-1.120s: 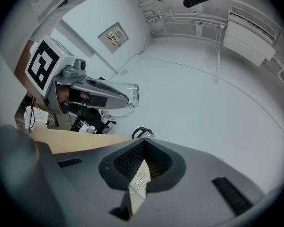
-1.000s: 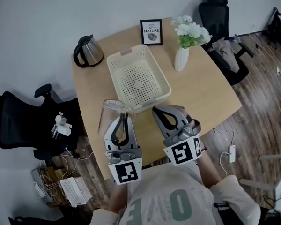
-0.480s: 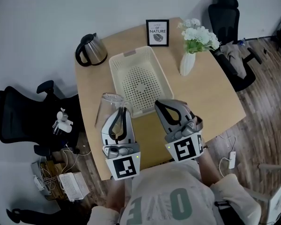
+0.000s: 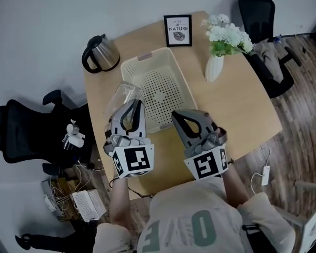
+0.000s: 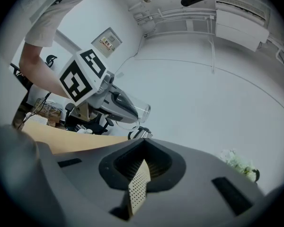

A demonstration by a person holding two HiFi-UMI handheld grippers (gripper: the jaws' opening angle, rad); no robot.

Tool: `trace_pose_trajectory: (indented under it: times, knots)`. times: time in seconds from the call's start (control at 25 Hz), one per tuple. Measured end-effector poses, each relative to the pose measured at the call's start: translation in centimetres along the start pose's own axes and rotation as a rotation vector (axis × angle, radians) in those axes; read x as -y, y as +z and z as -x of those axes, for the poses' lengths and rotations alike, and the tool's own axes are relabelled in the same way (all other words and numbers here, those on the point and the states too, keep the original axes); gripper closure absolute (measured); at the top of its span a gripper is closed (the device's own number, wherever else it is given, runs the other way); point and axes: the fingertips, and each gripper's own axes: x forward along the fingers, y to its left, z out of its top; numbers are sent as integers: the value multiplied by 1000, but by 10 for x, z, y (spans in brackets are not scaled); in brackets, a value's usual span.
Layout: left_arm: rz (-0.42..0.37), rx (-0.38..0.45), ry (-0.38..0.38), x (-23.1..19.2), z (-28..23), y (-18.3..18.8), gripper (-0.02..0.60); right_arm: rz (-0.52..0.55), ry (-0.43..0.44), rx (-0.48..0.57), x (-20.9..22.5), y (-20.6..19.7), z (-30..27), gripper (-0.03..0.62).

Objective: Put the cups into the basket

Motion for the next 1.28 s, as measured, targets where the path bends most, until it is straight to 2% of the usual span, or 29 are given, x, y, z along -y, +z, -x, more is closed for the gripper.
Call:
trace_pose_trajectory:
  times: [0.12,0.64,0.84,1.08,1.28]
  knots:
    - [-116,-95,-96,9,-24,-17,540,-19,-5,0,6,-5,-4,595]
    - [-393,-408,-406,52,-120,-91,540,-79,7,-40,14,-37,-25,597]
    - [-524,-516,-557,79,-141,-132,540,-121,18,-53,9,-50,-32,597]
    - [-607,-610,-655,99,-157,-171,540,-167,41,-53,4,-63,-36,595]
    - [-743,-646,-762,122,-159,-197,540,-214,40,-51,6,-71,-36,597]
